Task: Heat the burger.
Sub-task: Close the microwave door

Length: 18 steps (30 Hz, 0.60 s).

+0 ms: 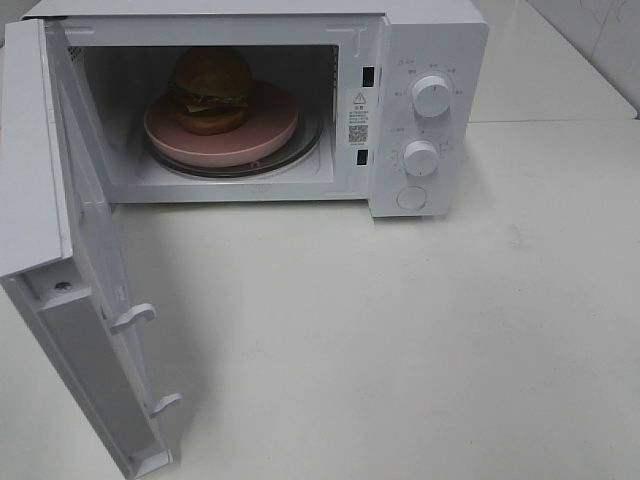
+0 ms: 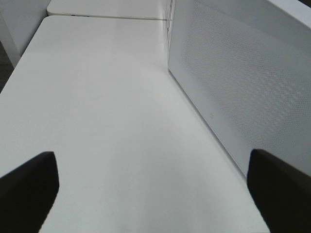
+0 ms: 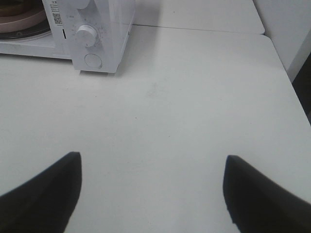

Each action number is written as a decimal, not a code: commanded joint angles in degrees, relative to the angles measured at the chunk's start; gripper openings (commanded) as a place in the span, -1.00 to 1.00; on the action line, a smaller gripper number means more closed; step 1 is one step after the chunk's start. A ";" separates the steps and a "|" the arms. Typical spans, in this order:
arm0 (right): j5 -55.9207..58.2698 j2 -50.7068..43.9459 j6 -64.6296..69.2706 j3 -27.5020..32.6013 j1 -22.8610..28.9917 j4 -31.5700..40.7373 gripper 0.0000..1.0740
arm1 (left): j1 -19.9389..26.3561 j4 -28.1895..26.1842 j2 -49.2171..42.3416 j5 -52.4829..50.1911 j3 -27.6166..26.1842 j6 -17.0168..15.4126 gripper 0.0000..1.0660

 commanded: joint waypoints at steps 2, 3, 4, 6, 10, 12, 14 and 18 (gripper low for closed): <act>0.00 -1.55 0.11 0.29 -0.23 0.00 0.42 | 0.11 -0.34 -0.97 -0.86 0.17 0.06 0.83; 0.00 -1.55 0.11 0.29 -0.23 0.00 0.42 | 0.11 -0.34 -0.97 -0.86 0.17 0.06 0.83; 0.00 -1.55 0.11 0.29 -0.23 0.00 0.42 | 0.11 -0.34 -0.97 -0.86 0.17 0.06 0.83; 0.00 -1.55 0.11 0.29 -0.23 0.00 0.42 | 0.11 -0.34 -0.97 -0.86 0.17 0.06 0.83; 0.00 -1.55 0.11 0.29 -0.23 0.00 0.42 | 0.11 -0.34 -0.97 -0.86 0.17 0.06 0.83; 0.00 -1.55 0.11 0.29 -0.23 0.00 0.42 | 0.11 -0.34 -0.97 -0.86 0.17 0.06 0.83; 0.00 -1.55 0.11 0.29 -0.23 0.00 0.42 | 0.11 -0.34 -0.97 -0.86 0.17 0.06 0.83; 0.00 -1.55 0.11 0.29 -0.23 0.00 0.42 | 0.11 -0.34 -0.97 -0.86 0.17 0.06 0.83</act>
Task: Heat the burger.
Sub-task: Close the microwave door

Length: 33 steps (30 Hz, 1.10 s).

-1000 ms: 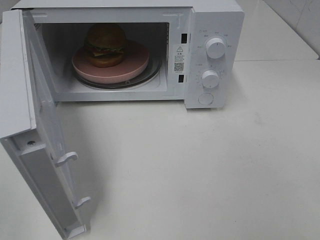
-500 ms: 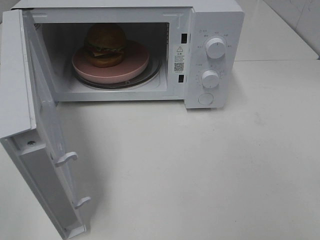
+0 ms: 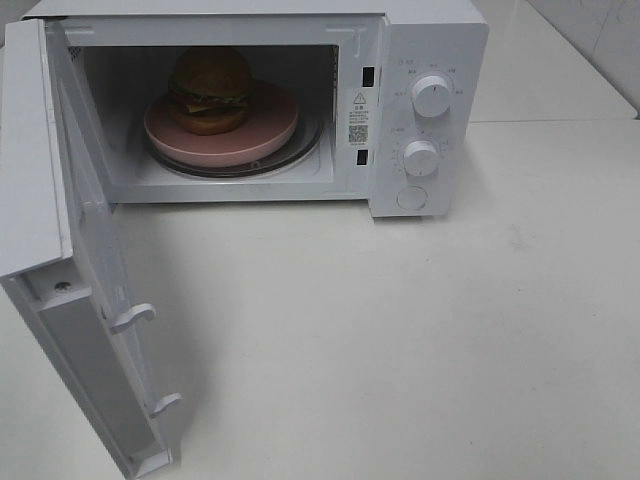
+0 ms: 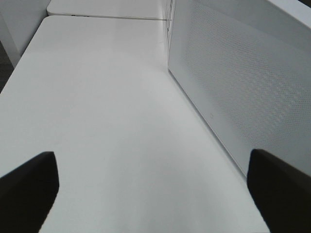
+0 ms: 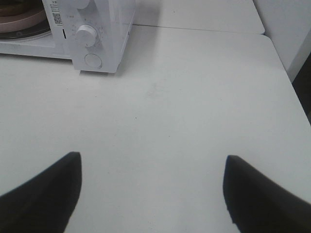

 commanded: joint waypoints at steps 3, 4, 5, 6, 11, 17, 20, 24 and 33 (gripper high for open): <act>0.00 -1.55 0.11 0.29 -0.23 0.00 0.42 | 0.11 -0.34 -0.97 -0.86 0.17 0.06 0.83; 0.00 -1.55 0.11 0.29 -0.23 0.00 0.42 | 0.11 -0.34 -0.97 -0.86 0.17 0.06 0.83; 0.00 -1.55 0.11 0.29 -0.23 0.00 0.42 | 0.11 -0.34 -0.97 -0.86 0.17 0.06 0.83; 0.00 -1.55 0.11 0.29 -0.23 0.00 0.42 | 0.11 -0.34 -0.97 -0.86 0.17 0.06 0.83; 0.00 -1.55 0.11 0.29 -0.23 0.00 0.42 | 0.11 -0.34 -0.97 -0.86 0.17 0.06 0.83; 0.00 -1.55 0.11 0.29 -0.23 0.00 0.42 | 0.11 -0.57 -0.97 -0.86 0.17 0.00 0.83; 0.00 -1.55 0.11 0.29 -0.23 0.00 0.42 | 0.11 -0.57 -0.97 -0.97 0.11 -0.23 0.83; 0.00 -1.55 0.11 0.29 -0.23 0.00 0.42 | 0.11 -0.57 -0.97 -1.72 -0.46 -0.40 0.83; 0.00 -1.55 0.17 0.29 -0.23 0.00 0.42 | 0.11 -0.34 4.70 -5.04 -1.43 -0.40 0.83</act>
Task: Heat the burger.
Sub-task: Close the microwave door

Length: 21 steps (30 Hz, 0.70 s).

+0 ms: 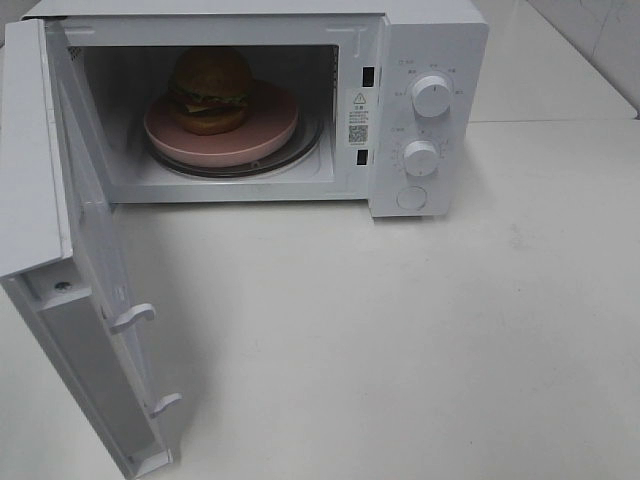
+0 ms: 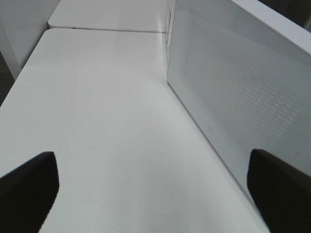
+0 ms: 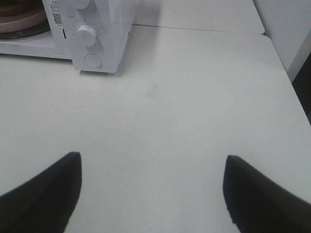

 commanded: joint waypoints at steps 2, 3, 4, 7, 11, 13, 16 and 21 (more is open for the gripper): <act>0.00 -1.55 0.17 0.29 -0.23 0.00 0.42 | 0.11 -0.34 3.95 -3.04 -0.52 -0.34 0.82; 0.00 -1.55 0.17 0.29 -0.23 0.00 0.42 | 0.11 -0.34 5.56 -4.41 -0.52 -0.34 0.75; 0.00 -1.55 0.17 0.29 -0.23 0.00 0.42 | 0.11 -0.34 5.56 -4.41 -0.52 -0.34 0.75; 0.00 -1.55 0.11 0.29 -0.23 -0.06 0.42 | 0.11 -0.34 8.14 -6.47 -0.52 -0.34 0.58; 0.00 -1.55 0.11 0.29 -0.23 -0.06 0.42 | 0.11 -0.34 11.06 -9.05 -0.52 -0.29 0.25; 0.00 -1.55 0.11 0.29 -0.23 -0.06 0.42 | 0.11 -0.34 12.66 -10.08 -0.52 -0.29 0.06; 0.00 -1.55 0.11 0.29 -0.23 -0.06 0.42 | 0.11 0.00 14.95 -11.92 -0.52 -0.29 -0.21; 0.00 -1.55 0.11 0.29 -0.23 -0.06 0.42 | 0.11 0.00 18.91 -15.13 -0.52 -0.29 -0.77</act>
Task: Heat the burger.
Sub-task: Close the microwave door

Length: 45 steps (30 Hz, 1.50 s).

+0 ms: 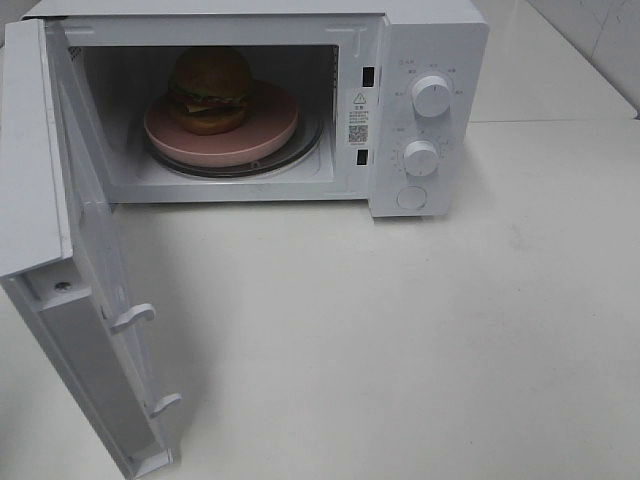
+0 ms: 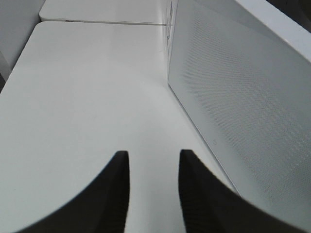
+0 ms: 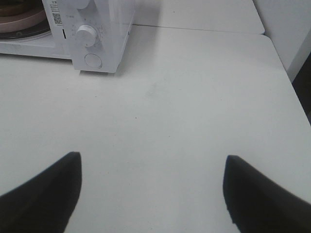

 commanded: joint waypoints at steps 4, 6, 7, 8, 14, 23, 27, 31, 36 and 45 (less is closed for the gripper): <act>0.00 -1.55 0.11 0.29 -0.23 -0.06 0.42 | 0.11 0.00 5.84 -5.96 -0.34 -0.29 -1.00; 0.00 -1.55 0.11 0.29 -0.23 -0.06 0.42 | 0.11 0.00 7.62 -7.85 -0.34 0.11 -1.00; 0.00 -1.55 0.11 0.29 -0.23 -0.06 0.42 | 0.11 0.00 7.62 -7.85 -0.34 0.11 -1.00; 0.00 -1.55 0.11 0.29 -0.23 -0.06 0.42 | 0.11 0.00 8.31 -8.77 -0.34 0.11 -1.00; 0.00 -1.55 0.11 0.29 -0.23 -0.06 0.42 | 0.11 0.97 14.21 -15.64 0.29 0.11 -1.00; 0.00 -1.55 0.11 0.29 -0.23 -0.06 0.42 | 0.11 0.97 18.11 -31.68 5.90 0.11 -1.00; 0.00 -1.55 0.11 0.29 -0.23 -0.06 0.42 | 0.11 0.97 20.91 -41.94 9.00 0.11 -1.00; 0.00 -1.55 0.11 0.29 -0.23 -0.06 0.42 | 0.11 0.97 22.92 -47.56 10.31 0.11 -1.00; 0.00 -1.55 0.11 0.29 -0.23 -0.06 0.42 | 0.11 0.97 26.76 -55.23 12.03 0.11 -1.00; 0.00 -1.55 0.11 0.29 -0.23 -0.06 0.42 | 0.11 5.56 36.90 -67.90 12.26 0.11 -1.00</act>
